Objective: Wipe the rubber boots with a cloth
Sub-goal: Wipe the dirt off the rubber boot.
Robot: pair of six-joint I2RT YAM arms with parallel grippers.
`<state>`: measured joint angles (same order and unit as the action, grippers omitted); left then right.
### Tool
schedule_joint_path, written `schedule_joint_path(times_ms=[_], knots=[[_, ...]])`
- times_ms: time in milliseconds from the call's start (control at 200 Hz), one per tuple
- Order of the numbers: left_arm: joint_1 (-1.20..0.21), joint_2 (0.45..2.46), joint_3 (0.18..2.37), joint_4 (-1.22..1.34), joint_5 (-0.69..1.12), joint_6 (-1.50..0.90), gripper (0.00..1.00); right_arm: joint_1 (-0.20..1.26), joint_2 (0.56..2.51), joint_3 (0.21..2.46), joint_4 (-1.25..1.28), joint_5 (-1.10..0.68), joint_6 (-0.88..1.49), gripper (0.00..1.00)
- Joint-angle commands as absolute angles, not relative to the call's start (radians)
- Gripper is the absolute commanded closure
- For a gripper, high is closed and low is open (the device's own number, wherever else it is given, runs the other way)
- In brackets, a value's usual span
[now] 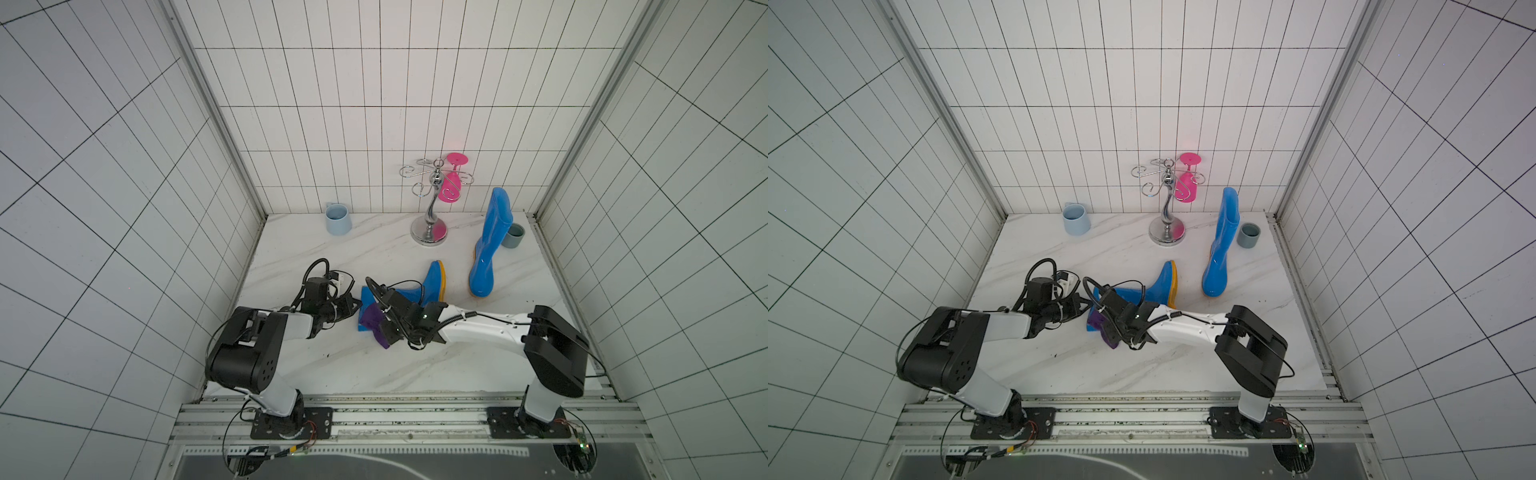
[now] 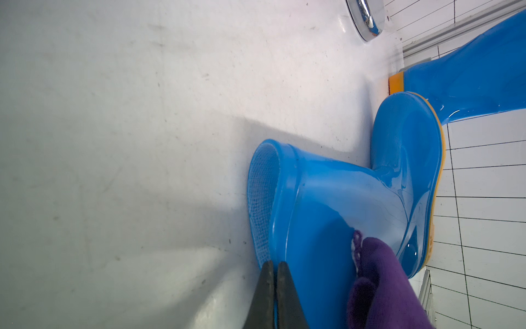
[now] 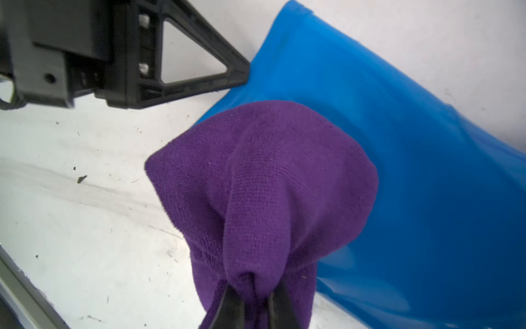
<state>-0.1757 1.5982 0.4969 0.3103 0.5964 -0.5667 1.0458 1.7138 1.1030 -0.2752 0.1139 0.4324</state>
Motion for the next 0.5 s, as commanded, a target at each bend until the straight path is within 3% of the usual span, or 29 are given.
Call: schedule_joint_path(times_ms=[0,495], knots=[[-0.175,1.594,0.492,0.314,0.595,-0.553,1.00,1.020,1.637,0.997,-0.301,0.166,0.468,1.00],[-0.170,1.594,0.491,0.313,0.594,-0.551,1.00,0.862,1.329,0.753,-0.432,0.242,0.478,1.00]])
